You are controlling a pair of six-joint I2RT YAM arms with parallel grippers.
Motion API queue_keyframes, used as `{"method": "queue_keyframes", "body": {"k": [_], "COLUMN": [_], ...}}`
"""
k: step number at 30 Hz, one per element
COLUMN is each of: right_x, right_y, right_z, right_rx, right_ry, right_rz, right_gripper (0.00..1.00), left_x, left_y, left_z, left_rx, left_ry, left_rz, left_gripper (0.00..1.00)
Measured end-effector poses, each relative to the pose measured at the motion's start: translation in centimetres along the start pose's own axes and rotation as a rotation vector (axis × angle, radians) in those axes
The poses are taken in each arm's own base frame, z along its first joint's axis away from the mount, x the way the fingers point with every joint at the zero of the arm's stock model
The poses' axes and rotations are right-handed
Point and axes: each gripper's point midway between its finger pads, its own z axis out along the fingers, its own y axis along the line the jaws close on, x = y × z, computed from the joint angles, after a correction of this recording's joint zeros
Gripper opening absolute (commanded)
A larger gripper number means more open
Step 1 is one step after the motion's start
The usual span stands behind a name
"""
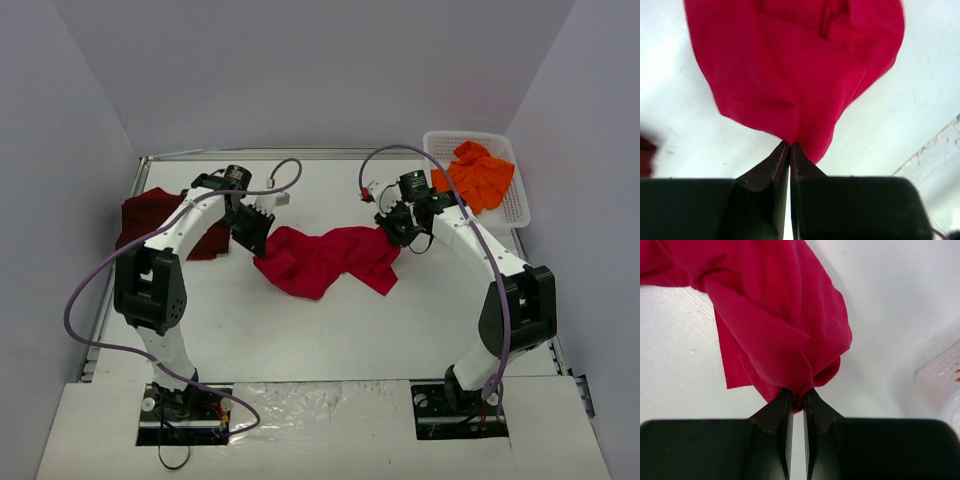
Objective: Fold and stack the t-shirts
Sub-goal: Flatten out the tshirt
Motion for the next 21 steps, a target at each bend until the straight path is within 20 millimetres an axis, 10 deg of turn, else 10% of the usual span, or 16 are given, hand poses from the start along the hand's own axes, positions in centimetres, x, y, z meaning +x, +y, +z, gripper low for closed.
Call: {"method": "queue_keyframes", "body": {"k": [8,11,21], "right_x": [1.4,1.7,2.7], "right_y": [0.7,0.8,1.0], "right_z": [0.0,0.0,1.1], "right_rx": [-0.027,-0.032,-0.050], "right_ry": [0.048,0.061,0.111], "right_rz": [0.001,-0.003,-0.008], "right_gripper": [0.00,0.00,0.00], "left_x": [6.3,7.3,2.5], "left_y": [-0.9,-1.4,-1.1], "left_z": [3.4,3.8,-1.5], "left_rx": [0.114,0.158,0.228], "left_ry": [0.273,0.326,0.030], "left_rz": [-0.083,-0.101,-0.180], "left_gripper": [0.23,0.48,0.67]}}
